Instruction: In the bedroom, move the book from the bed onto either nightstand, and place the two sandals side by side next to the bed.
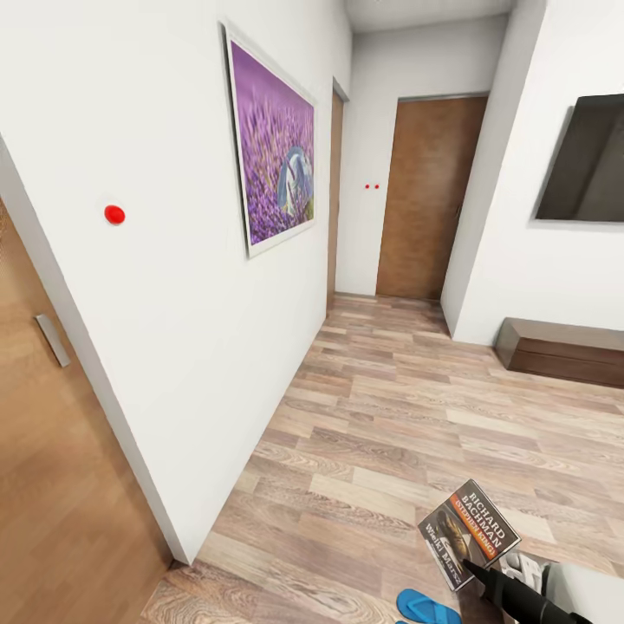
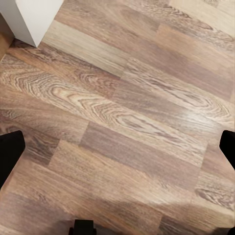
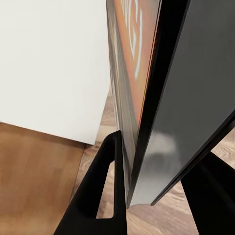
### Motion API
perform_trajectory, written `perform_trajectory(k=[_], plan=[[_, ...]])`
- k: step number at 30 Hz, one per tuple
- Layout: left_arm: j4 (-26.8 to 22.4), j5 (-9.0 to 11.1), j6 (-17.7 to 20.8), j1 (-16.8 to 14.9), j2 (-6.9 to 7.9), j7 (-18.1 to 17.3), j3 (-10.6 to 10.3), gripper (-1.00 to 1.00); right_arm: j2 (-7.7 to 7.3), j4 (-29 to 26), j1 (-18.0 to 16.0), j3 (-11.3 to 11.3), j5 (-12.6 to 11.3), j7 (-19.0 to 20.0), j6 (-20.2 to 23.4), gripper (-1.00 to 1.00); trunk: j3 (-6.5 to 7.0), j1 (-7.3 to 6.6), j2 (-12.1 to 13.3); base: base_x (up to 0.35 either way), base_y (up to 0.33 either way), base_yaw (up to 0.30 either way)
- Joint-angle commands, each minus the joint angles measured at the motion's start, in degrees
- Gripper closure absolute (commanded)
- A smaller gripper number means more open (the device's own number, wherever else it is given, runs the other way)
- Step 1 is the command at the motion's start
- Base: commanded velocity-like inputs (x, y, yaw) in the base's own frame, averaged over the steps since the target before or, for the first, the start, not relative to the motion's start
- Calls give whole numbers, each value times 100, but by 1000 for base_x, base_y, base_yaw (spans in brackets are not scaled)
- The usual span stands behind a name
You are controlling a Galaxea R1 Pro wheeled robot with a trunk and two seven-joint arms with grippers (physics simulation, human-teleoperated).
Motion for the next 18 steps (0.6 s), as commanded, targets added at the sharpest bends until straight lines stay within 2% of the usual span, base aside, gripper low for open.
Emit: perform_trajectory(k=[1,18], plan=[[7,61,-18,-5,2,-24,-47,-100,-2,5,-5,28,-27,15,-12,100,2,1,-6,0,0,0],[7,60,-18,-5,2,-21,-47,-100,-2,4,-5,28,-27,15,-12,100,160,1,-6,0,0,0]])
